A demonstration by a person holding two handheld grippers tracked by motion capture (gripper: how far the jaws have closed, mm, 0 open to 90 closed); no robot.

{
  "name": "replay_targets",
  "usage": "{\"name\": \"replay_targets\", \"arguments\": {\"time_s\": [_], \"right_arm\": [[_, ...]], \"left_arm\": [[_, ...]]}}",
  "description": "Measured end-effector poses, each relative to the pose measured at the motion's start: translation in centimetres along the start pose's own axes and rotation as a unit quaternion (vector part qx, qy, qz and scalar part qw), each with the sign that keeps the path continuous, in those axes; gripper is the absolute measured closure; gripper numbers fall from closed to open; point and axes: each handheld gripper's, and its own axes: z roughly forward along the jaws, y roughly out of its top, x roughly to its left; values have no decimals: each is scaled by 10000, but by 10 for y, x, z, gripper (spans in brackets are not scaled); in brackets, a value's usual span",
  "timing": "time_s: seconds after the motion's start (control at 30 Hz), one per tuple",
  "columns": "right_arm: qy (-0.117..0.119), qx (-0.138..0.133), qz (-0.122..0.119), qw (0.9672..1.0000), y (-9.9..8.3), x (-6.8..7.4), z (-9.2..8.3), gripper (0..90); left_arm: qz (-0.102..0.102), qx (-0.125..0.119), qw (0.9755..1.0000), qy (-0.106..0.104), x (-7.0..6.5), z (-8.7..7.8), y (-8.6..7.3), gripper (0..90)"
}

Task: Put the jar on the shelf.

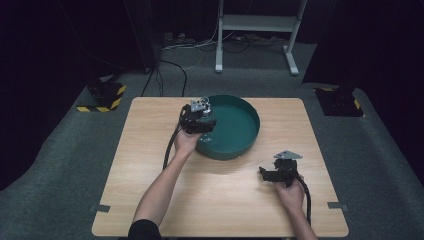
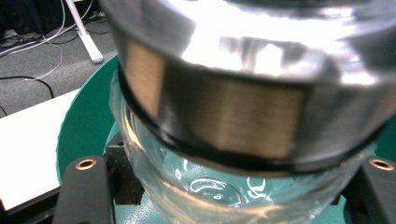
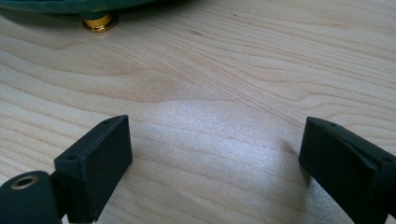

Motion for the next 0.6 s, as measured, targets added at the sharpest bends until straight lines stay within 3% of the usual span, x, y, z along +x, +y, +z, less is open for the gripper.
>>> {"name": "replay_targets", "arguments": {"time_s": [0.23,0.43,0.6], "right_arm": [[0,2,4,10000,0,0,0,95],[0,0,0,10000,0,0,0,95],[0,0,1,10000,0,0,0,95]], "left_arm": [[-19,38,10000,-44,1,0,0,288],[-122,21,9998,-172,3,-4,-1,169],[-89,37,9998,-197,1,-9,1,105]]}}
